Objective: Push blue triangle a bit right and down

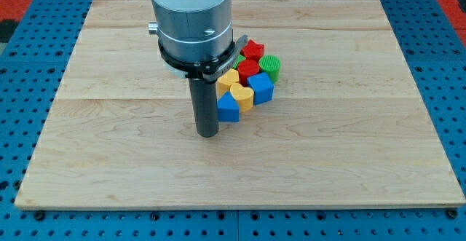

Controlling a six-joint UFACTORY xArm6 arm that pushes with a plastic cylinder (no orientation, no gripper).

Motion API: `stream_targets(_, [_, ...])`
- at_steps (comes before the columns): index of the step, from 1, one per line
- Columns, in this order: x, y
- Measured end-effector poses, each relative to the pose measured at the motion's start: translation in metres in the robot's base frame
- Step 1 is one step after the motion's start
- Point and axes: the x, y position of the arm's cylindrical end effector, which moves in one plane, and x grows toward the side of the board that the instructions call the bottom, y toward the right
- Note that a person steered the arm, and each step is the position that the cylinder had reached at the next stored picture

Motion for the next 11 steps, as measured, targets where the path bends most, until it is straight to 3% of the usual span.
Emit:
stream_targets(4, [0.004,-0.010])
stream_targets(7, [-0.052,-0.012])
stream_targets(10, [-0.043,0.081])
stream_targets(11, [-0.027,0.081])
